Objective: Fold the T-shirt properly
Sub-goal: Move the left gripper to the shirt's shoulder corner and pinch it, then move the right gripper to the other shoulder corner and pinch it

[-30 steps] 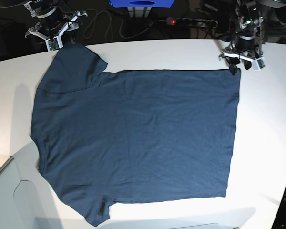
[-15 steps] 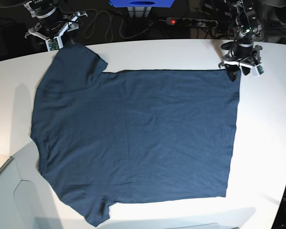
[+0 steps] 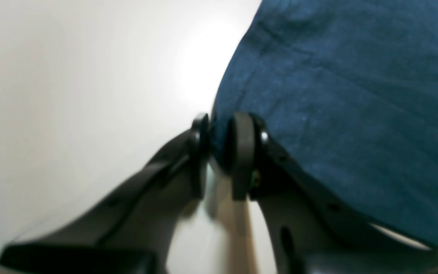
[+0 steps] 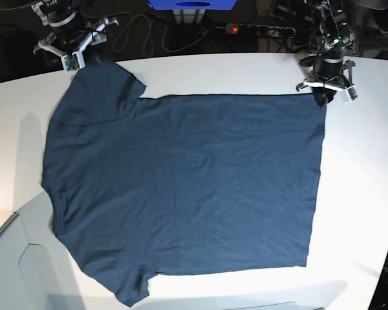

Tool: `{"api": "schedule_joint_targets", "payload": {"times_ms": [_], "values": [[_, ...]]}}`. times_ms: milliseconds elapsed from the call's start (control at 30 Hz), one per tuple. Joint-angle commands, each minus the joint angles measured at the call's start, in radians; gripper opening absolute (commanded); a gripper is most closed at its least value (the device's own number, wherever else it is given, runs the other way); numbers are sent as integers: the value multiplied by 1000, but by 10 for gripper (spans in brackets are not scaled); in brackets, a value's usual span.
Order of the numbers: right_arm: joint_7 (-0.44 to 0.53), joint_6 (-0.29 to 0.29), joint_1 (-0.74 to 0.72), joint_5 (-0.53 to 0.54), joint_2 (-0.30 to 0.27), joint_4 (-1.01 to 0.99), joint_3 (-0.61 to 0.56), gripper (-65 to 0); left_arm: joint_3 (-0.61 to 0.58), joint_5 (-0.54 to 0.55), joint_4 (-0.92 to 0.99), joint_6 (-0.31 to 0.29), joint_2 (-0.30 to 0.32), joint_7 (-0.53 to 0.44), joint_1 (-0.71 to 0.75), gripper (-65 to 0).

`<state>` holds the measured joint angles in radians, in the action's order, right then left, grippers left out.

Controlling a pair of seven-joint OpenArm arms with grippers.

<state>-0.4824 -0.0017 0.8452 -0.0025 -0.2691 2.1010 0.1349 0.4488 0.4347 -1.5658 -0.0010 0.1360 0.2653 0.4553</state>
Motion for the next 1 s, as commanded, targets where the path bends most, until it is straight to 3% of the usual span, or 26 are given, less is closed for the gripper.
{"api": "schedule_joint_targets", "payload": {"times_ms": [0,100,433,600,967], "values": [[20,-1,4,-1,-9,14,6,-284,2,5,-14,-1,9,1,9,-559],[20,-1,-24,-1,-9,14,6,-284,3,5,-18,-1,7,1,10,-650],[18,6,-108,0,-9,-96,35,-284,9,0,-14,0,7,2,12,-650],[18,70,-160,5,-5,-185,41,-284,8,0,-14,0,3,2,12,-650],[18,75,-237,8,12,-310,36,-284,5,0,-18,0,1,2,12,-650]]}}
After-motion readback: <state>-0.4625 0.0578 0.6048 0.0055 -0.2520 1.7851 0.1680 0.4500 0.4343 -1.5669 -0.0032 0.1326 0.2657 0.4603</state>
